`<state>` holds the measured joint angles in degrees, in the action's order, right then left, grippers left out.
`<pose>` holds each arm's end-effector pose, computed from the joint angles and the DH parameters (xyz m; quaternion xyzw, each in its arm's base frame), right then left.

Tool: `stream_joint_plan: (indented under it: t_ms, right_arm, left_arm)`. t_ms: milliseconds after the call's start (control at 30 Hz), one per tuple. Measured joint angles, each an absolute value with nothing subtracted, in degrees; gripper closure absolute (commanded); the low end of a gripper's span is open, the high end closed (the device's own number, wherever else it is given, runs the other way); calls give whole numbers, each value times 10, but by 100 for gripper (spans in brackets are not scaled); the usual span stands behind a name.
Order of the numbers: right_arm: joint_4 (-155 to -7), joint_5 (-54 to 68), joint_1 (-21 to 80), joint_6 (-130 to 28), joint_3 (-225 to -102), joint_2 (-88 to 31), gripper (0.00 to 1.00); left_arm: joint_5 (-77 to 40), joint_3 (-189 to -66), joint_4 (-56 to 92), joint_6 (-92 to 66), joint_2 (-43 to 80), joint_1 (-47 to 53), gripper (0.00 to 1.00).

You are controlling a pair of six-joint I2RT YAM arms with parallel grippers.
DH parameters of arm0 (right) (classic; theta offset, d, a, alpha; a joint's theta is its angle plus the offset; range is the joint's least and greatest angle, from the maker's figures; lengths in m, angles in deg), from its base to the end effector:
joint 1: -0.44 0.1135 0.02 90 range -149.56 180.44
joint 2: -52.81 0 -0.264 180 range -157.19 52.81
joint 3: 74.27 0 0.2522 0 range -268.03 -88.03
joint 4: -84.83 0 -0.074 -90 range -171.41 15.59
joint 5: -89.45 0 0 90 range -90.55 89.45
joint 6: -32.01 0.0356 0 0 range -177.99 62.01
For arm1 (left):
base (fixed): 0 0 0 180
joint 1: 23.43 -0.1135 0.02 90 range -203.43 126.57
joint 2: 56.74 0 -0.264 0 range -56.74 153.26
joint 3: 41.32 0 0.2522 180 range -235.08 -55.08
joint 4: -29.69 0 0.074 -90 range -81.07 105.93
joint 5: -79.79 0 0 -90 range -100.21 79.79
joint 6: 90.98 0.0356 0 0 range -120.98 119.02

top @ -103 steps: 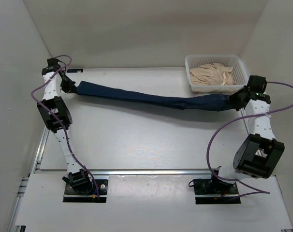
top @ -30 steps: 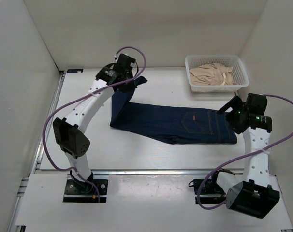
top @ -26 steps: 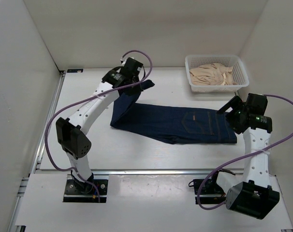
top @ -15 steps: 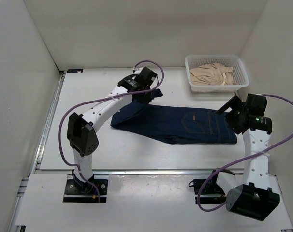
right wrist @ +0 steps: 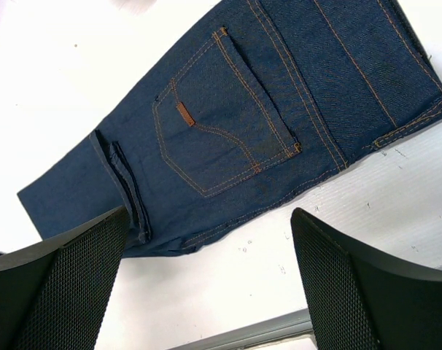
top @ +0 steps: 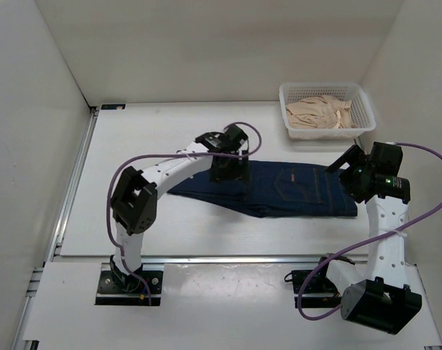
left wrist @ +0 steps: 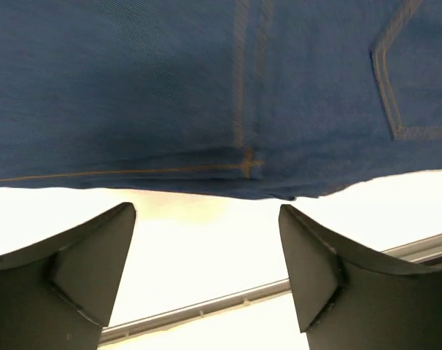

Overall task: Fold and stack the trousers
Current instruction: Fold the trousers

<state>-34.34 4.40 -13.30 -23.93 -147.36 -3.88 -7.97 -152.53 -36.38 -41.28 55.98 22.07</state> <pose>0.1903 -0.0434 0.3287 0.3579 0.8489 0.1074 0.3738 0.2925 -0.2956 0.2491 0.0407 0.9799 -0.1183 0.1554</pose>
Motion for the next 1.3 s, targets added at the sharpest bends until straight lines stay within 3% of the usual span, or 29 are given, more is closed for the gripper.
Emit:
stream_joint_plan:
  t_ms: [133,333,467,600,733,833,867,933,1300]
  right_arm:
    - [-343,44,-133,-239,-1474,-39,5]
    - [-344,51,-133,-239,-1473,-39,5]
    - [-344,61,-133,-239,-1471,-39,5]
    - [-344,68,-133,-240,-1471,-39,5]
    - [-344,79,-133,-240,-1471,-39,5]
    - [-344,87,-133,-240,-1471,-39,5]
    - [-344,87,-133,-240,-1471,-39,5]
    - [-344,89,-133,-240,-1471,-39,5]
    - [-344,91,-129,-241,-1471,-39,5]
  left_arm:
    - [-85,-1511,-364,-384,494,135,30]
    - [-71,-1469,-356,-331,391,-30,27]
    - [-97,-1435,-338,-295,454,-94,21]
    - [-114,-1405,-329,-263,570,-110,21]
    - [-127,-1380,-344,-241,588,-110,23]
    - [-138,-1380,-334,-231,592,-110,33]
    - [-141,-1380,-335,-229,592,-110,54]
    - [-152,-1379,-331,-227,593,-111,87]
    - [-138,-1390,-360,-235,557,-154,90]
